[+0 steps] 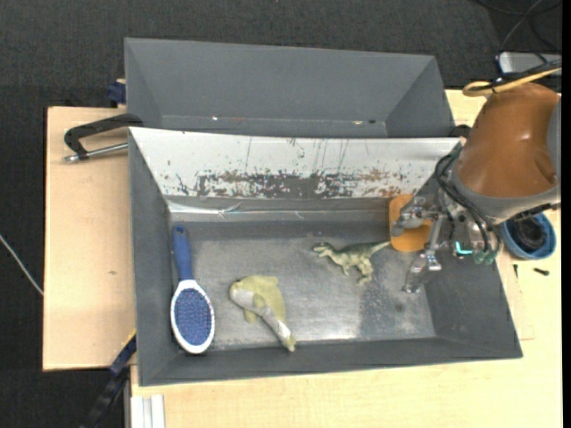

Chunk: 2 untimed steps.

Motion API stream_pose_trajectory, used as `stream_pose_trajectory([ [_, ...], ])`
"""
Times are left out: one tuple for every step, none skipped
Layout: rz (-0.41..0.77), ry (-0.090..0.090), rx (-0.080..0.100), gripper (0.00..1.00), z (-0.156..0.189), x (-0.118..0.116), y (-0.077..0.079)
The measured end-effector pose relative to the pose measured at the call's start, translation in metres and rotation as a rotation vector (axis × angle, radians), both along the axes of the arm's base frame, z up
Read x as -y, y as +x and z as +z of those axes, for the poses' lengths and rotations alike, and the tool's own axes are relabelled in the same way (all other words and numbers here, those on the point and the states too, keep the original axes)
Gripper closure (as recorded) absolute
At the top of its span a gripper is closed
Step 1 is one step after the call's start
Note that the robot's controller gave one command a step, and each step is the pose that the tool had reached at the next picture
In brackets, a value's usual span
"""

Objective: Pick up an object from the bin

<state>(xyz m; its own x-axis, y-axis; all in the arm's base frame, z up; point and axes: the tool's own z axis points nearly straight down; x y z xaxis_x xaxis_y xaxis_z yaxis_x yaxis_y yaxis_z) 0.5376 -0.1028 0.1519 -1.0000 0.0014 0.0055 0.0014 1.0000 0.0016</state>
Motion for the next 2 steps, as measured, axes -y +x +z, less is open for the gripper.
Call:
stream_pose_trajectory([
  [0.102, -0.001, 0.014, 0.0, -0.0826, -0.0257, 0.0531],
  [0.1, -0.001, 0.011, 1.0, -0.0797, -0.0245, 0.0517],
])
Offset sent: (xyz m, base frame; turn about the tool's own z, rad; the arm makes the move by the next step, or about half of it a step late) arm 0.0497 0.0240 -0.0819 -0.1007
